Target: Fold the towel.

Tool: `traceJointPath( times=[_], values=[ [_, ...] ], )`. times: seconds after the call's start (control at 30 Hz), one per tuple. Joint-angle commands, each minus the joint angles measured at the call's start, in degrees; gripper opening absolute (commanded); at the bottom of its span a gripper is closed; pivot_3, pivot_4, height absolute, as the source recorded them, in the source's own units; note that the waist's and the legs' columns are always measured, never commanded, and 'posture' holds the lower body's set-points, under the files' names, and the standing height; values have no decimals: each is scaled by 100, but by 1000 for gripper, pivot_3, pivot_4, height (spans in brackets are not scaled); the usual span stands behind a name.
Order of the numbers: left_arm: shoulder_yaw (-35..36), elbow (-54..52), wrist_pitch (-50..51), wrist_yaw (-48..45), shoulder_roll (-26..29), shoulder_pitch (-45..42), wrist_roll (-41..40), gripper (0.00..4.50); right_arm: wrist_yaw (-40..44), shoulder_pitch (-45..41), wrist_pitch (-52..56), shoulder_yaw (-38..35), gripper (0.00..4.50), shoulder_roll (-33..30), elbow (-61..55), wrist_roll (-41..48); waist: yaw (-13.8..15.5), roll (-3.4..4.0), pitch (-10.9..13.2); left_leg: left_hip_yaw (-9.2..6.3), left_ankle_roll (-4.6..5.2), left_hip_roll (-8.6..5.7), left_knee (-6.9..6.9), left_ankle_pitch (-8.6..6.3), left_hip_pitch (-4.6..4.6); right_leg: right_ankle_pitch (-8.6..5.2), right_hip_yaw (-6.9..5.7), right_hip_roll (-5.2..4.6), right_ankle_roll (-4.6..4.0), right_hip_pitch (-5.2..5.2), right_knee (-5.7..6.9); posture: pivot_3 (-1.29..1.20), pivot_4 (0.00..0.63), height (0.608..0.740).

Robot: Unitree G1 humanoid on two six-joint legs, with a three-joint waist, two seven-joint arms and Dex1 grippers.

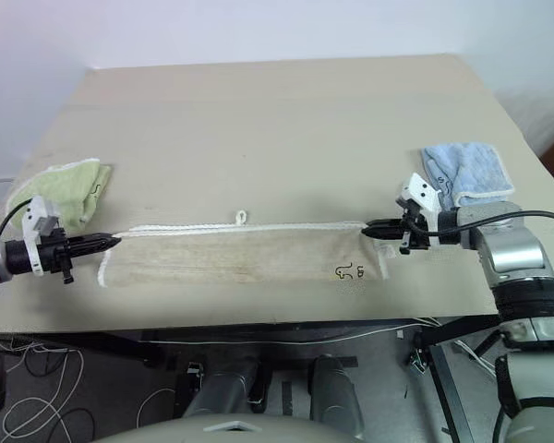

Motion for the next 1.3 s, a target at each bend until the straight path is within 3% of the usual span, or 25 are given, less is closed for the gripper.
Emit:
traceJointPath(
  times=[0.03,0.27,0.33,0.5,0.7,0.73,0.8,0.83,1.0,1.3],
  values=[
    [45,-36,-17,5,37,-105,17,0,39,-143,-145,-74,7,37,15,-49,7,0,0,0,0,0,1,0,0,0,-1,0,0,0,0,0,150,740],
    [103,-20,105,146,-25,-174,-30,0,52,-220,-158,-47,7,166,138,-127,-3,0,0,0,-1,-1,6,1,0,0,-1,1,1,0,8,0,150,740],
    [113,-73,210,83,-48,-198,-83,699,90,-237,-181,-33,0,192,160,-143,-6,0,0,0,-2,-1,8,1,1,0,0,1,1,1,14,0,150,740],
    [148,-227,280,164,-63,-170,-104,2291,64,-279,43,-61,1302,283,42,-66,-13,0,0,0,-3,-1,9,3,1,0,0,2,1,-1,18,0,150,740],
    [442,-538,145,393,20,60,-208,4372,24,-237,288,-264,3387,91,-166,17,-11,0,0,-1,-3,-1,10,3,1,0,0,2,1,-1,18,0,150,740],
    [556,-587,-35,533,-6,89,-223,4500,-21,-242,392,-355,3724,40,-188,71,-6,0,0,-1,-4,-1,10,2,1,0,1,2,1,-1,18,0,150,740],
    [805,-736,-322,787,-92,107,-344,4500,-263,-289,782,-523,4386,-31,-172,140,0,0,0,-1,-4,-1,10,2,1,0,1,1,1,-1,18,0,150,740],
    [994,-947,-365,931,-176,120,-509,4500,-387,-311,1141,-653,4466,-85,-144,228,4,0,0,-1,-5,-1,10,2,1,1,0,1,0,-1,18,0,150,740],
    [1251,-2382,81,1034,-382,702,-1035,4500,-618,-255,3457,-1148,4466,-387,-450,1020,11,0,-1,-2,-4,-1,9,1,0,1,2,-2,0,2,13,0,150,740],
    [696,-5553,1570,1739,-954,1749,-1808,4500,-1747,74,6466,-2860,4466,-257,-1195,2333,54,-2,-2,-1,-3,0,5,1,1,0,5,-3,-1,7,11,0,150,740]
  ],
)
